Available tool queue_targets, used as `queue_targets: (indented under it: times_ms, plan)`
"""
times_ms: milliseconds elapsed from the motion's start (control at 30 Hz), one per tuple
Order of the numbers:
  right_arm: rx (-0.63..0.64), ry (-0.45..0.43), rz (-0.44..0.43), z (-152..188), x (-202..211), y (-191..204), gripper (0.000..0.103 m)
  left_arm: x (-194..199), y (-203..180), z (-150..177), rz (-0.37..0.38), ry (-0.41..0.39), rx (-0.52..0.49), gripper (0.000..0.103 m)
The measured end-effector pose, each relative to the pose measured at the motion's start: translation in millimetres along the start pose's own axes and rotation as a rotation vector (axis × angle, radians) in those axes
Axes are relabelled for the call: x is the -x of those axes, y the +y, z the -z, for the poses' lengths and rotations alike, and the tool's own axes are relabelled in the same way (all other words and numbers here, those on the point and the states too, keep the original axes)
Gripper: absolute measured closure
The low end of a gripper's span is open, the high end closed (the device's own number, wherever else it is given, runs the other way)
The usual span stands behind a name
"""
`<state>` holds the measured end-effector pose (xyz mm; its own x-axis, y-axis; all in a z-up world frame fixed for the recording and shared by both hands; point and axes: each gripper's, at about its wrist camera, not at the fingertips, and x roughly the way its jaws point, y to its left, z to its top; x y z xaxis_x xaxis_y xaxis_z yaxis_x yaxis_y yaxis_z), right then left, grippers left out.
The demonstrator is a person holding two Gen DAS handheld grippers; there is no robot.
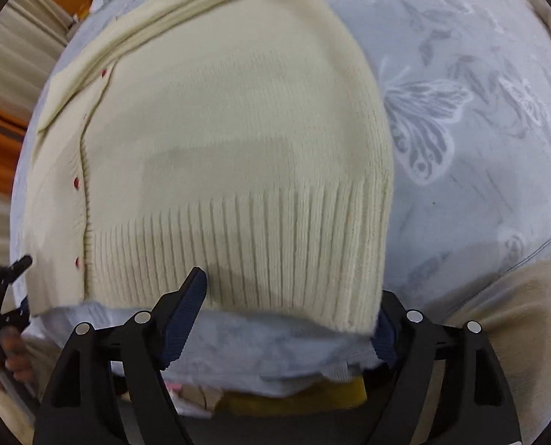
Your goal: Fold small clothes
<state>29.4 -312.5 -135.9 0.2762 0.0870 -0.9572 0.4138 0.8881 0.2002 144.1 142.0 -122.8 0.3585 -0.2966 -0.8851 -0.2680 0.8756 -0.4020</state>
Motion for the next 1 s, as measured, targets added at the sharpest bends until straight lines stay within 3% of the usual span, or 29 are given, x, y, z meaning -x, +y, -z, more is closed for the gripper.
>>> queue_targets:
  times_ms: [33,67,100,167,200,300,500,633,867,933,1000]
  plan:
    - [0.008,-0.012,0.003,0,0,2,0.028,-1,-2,0,-0.015,0.0,-0.015,0.033]
    - [0.014,-0.027,-0.005,-2,1,4,0.031,-2,-4,0,-0.029,-0.002,-0.019,0.042]
    - [0.02,-0.042,-0.022,-3,3,4,0.044,-2,-3,-1,-0.04,-0.006,-0.013,0.051]
    - [-0.001,-0.057,-0.058,-4,6,-3,0.08,-3,2,-2,-0.002,0.013,0.014,0.093]
    - [-0.029,-0.061,-0.104,-8,7,-11,0.094,-2,9,-2,0.032,0.04,0.047,0.094]
    - [-0.081,-0.107,-0.224,-12,28,-24,0.096,23,14,-3,0.09,0.007,0.107,0.094]
    - [0.009,-0.256,-0.301,-5,100,-21,0.097,89,-8,10,0.155,-0.067,0.022,0.095]
    - [0.041,-0.26,-0.322,21,127,-33,0.097,127,-5,41,0.152,-0.063,-0.051,0.095]
    - [0.115,-0.187,-0.391,120,169,-59,0.097,181,19,113,0.145,-0.009,-0.1,0.095]
    - [0.115,-0.198,-0.418,124,184,-57,0.097,194,16,115,0.158,-0.011,-0.085,0.095]
    - [0.118,-0.246,-0.465,106,200,-50,0.097,204,1,102,0.192,-0.044,-0.093,0.095]
